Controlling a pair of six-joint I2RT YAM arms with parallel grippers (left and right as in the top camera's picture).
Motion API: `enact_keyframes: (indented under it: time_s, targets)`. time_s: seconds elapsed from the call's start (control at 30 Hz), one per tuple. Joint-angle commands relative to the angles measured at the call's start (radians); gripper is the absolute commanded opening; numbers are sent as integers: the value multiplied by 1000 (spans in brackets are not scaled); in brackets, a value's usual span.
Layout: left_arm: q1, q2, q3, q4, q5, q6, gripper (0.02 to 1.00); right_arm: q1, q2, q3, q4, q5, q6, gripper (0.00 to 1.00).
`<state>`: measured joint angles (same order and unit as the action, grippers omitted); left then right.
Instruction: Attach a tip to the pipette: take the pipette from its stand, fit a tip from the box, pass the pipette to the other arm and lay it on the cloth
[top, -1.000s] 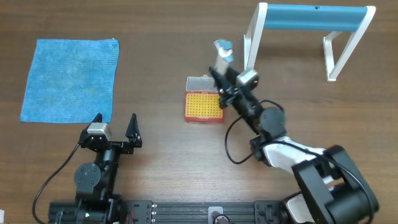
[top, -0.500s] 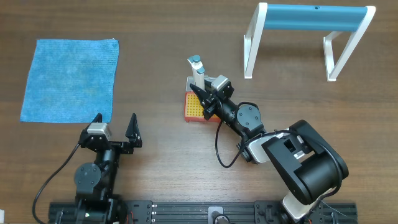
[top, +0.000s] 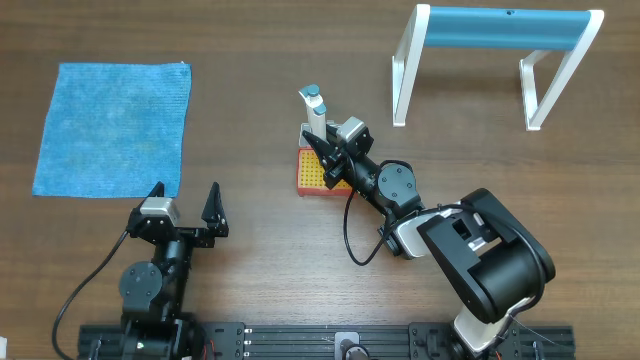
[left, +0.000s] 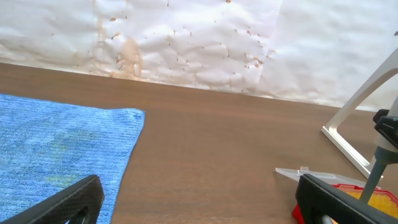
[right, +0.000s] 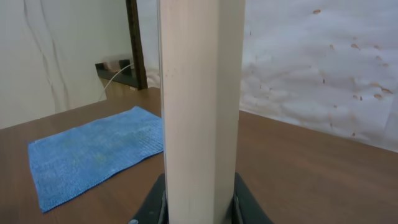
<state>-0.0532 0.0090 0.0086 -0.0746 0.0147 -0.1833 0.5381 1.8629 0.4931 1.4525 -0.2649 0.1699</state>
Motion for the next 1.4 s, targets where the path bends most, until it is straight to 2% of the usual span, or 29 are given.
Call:
enact_keyframes:
  time_s: [0.03, 0.8, 1.0, 1.33, 1.4]
  targets:
    - [2, -5, -3, -4, -14, 9, 996, 1, 13, 21, 8, -7, -14, 80]
    - [2, -5, -3, -4, -14, 9, 998, 0, 104, -50, 12, -14, -33, 80]
    - [2, -5, -3, -4, -14, 9, 996, -13, -3, 37, 3, -18, -33, 80]
    - [2, -5, -3, -4, -14, 9, 998, -9, -509, 105, -424, -30, -33, 80]
    - [2, -5, -3, -4, -14, 9, 996, 3, -602, 130, -647, -72, -33, 80]
